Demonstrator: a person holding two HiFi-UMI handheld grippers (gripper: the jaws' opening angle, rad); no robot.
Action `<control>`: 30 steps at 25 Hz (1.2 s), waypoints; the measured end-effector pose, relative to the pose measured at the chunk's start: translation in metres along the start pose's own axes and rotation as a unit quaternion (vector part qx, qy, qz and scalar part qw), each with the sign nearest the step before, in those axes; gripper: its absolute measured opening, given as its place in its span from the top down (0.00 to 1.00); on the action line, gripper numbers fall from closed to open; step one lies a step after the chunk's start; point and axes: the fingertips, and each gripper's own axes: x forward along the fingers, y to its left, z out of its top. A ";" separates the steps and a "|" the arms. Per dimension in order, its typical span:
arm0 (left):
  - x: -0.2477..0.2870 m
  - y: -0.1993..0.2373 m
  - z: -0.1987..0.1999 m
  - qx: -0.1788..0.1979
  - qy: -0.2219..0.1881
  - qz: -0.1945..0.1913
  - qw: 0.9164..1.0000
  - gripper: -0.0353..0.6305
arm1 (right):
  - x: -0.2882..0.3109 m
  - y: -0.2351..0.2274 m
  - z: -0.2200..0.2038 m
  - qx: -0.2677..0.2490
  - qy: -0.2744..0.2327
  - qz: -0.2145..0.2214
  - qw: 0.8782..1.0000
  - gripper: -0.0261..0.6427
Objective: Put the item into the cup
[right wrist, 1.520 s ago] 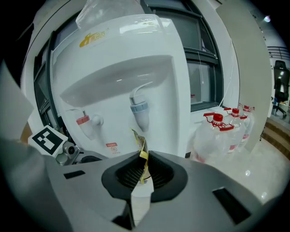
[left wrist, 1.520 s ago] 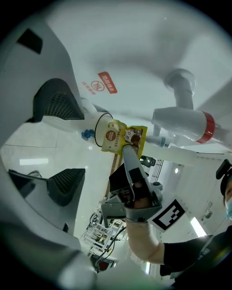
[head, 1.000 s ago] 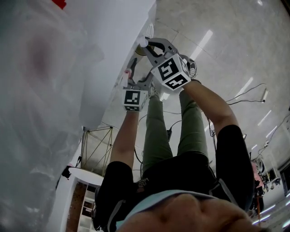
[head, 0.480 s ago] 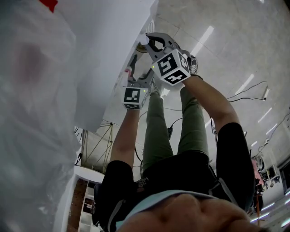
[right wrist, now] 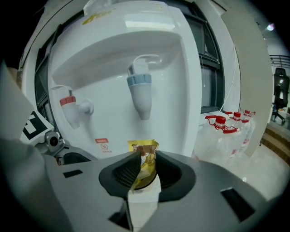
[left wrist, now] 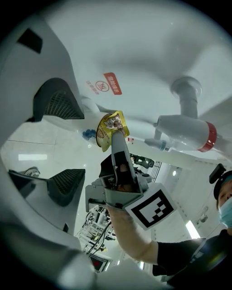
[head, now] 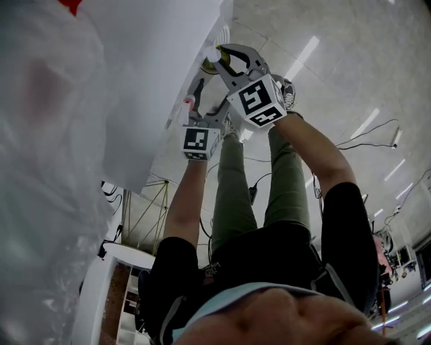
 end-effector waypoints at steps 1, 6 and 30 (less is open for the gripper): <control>-0.001 -0.001 -0.001 0.001 -0.001 -0.001 1.000 0.43 | -0.002 -0.001 0.000 0.004 -0.005 -0.002 1.000 0.82; -0.002 -0.009 -0.004 0.004 0.000 -0.002 1.000 0.43 | -0.018 -0.011 -0.005 0.046 -0.022 -0.017 0.999 0.79; -0.067 -0.089 0.062 0.047 -0.022 -0.065 0.997 0.43 | -0.174 -0.011 0.023 0.160 -0.087 -0.136 0.974 0.87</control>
